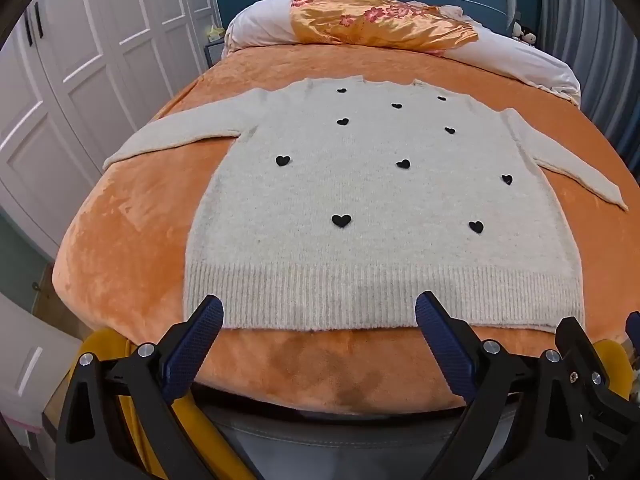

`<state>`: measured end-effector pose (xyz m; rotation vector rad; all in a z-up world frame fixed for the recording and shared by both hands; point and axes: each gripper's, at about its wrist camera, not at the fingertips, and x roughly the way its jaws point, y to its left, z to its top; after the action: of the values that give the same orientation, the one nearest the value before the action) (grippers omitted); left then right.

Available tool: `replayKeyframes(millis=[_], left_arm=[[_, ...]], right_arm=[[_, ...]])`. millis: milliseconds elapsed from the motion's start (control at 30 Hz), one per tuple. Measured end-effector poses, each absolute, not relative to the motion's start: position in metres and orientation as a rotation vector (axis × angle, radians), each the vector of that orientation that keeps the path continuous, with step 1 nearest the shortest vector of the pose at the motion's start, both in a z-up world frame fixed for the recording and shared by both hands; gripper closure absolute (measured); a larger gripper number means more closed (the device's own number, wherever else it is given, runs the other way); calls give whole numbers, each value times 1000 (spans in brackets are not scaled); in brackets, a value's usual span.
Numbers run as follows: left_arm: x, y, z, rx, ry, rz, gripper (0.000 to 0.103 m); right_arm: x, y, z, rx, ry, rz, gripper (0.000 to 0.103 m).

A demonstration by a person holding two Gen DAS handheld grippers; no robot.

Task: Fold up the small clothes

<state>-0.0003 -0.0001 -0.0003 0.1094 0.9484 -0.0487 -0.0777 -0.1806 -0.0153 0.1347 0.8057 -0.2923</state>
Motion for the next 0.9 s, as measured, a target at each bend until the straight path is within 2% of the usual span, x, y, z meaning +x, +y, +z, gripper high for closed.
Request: replayKeyframes(millis=[900], left_arm=[[-2,-3,5,121,944,-48,11]], right_arm=[[-81,-181,-11,132,806,-296,5]])
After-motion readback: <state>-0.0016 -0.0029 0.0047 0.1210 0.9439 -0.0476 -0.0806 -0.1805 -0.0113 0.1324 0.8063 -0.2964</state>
